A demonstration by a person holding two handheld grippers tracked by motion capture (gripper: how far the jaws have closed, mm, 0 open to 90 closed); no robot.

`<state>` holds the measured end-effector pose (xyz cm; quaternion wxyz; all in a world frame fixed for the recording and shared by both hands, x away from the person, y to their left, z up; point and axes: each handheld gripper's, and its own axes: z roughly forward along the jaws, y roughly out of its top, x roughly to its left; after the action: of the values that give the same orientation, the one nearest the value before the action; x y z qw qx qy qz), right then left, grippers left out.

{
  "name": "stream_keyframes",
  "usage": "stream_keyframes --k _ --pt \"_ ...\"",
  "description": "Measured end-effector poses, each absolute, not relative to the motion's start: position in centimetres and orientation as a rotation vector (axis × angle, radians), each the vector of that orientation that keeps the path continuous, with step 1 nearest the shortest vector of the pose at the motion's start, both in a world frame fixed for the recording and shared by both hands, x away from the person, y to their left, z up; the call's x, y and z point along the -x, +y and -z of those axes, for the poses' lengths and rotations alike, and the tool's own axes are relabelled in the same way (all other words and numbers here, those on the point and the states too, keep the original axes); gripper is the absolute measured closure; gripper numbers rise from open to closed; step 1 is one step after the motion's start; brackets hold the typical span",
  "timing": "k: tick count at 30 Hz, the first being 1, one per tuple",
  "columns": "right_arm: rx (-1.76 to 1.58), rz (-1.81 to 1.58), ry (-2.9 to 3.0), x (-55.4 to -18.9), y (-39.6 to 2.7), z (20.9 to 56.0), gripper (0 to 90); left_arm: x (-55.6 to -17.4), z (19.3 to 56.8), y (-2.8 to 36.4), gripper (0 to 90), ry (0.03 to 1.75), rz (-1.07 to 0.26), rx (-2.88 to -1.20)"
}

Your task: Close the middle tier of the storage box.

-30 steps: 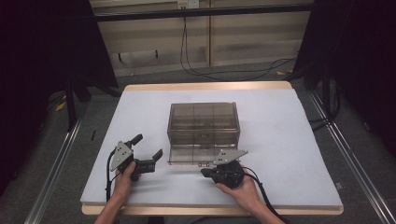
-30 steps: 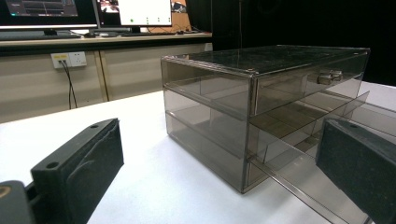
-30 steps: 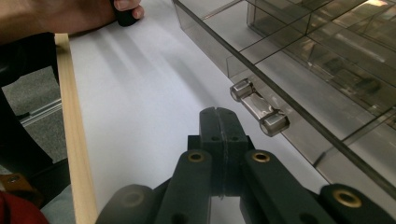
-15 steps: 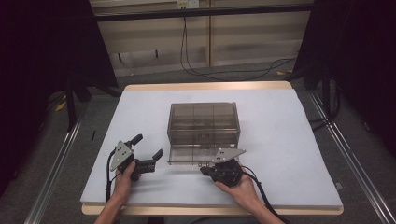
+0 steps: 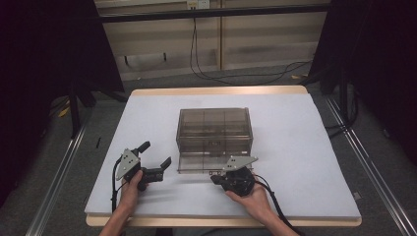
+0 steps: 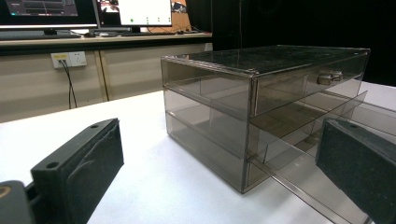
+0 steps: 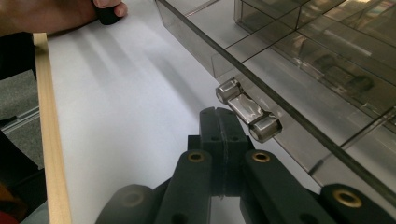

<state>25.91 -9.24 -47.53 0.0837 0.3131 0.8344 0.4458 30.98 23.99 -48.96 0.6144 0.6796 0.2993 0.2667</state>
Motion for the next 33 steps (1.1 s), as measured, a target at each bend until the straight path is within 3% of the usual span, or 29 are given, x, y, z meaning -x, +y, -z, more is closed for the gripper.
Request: stream_keyframes --k 33 --pt "-0.950 -1.366 2.438 -26.21 -9.54 47.40 90.0 -30.98 48.97 23.89 0.9 0.695 -0.610 -1.555"
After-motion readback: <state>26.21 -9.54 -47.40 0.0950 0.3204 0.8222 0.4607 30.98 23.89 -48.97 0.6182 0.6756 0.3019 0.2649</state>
